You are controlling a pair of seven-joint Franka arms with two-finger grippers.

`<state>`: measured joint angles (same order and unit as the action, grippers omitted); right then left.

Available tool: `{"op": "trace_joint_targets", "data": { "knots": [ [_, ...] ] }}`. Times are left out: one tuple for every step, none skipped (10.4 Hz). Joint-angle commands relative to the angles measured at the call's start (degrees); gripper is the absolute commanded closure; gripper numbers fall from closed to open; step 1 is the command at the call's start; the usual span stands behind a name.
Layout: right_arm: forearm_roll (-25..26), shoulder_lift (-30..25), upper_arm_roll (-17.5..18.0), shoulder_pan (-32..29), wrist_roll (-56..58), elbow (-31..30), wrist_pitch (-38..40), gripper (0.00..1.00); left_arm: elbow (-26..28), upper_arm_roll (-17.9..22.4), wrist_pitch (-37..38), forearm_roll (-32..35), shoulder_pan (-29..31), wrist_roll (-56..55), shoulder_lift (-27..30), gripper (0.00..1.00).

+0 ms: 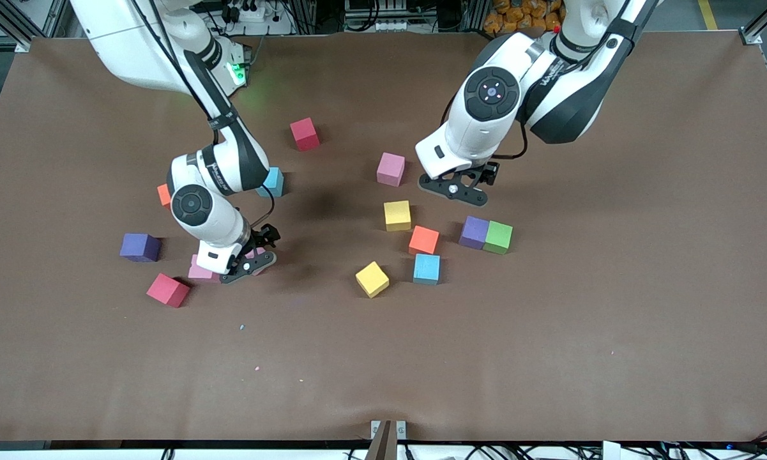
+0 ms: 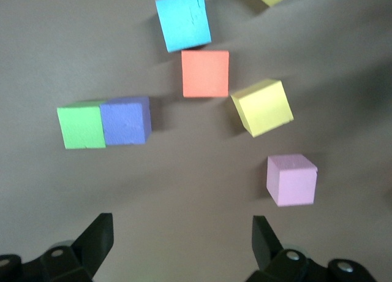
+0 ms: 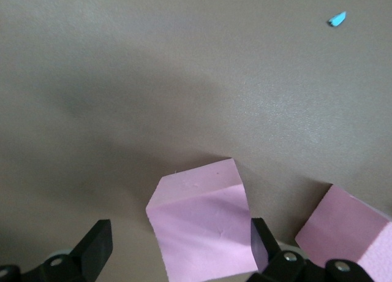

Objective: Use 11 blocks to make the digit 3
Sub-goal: 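Grasp the pink cube with the right gripper while the left gripper grasps lavender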

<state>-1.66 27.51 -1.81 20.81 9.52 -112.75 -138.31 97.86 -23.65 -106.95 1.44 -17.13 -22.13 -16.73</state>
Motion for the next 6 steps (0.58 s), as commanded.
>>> {"op": "trace_joint_targets", "data": {
  "knots": [
    [0.3, 0.2, -0.5, 0.5, 1.0, -2.1, -2.9, 0.0, 0.1, -0.3, -3.1, 1.5, -0.5, -3.3, -2.5, 0.0],
    [0.9, 0.6, -0.5, 0.4, 1.0, -2.1, -3.4, 0.0, 1.0, -0.3, -3.4, 1.5, -1.7, -3.2, -3.3, 0.0],
    [1.0, 1.1, -0.5, 0.4, 1.0, -2.3, -4.1, 0.0, 3.0, -1.1, -6.1, 1.1, -2.4, -3.3, -3.6, 0.0],
    [1.1, 1.5, -0.6, 0.2, 1.0, -2.9, -5.4, 0.0, 6.6, -2.0, -10.7, 0.8, -2.7, -3.5, -3.6, 0.0],
    [1.4, 1.8, -0.6, 0.1, 1.0, -3.3, -6.6, 0.0, 9.1, -2.9, -14.1, 0.8, -3.3, -5.2, -3.6, 0.0],
    [2.0, 1.6, -0.6, 0.0, 1.0, -3.2, -6.5, 0.0, 9.5, -3.0, -14.4, 0.9, -4.7, -6.6, -3.6, 0.0]
  ]
}}
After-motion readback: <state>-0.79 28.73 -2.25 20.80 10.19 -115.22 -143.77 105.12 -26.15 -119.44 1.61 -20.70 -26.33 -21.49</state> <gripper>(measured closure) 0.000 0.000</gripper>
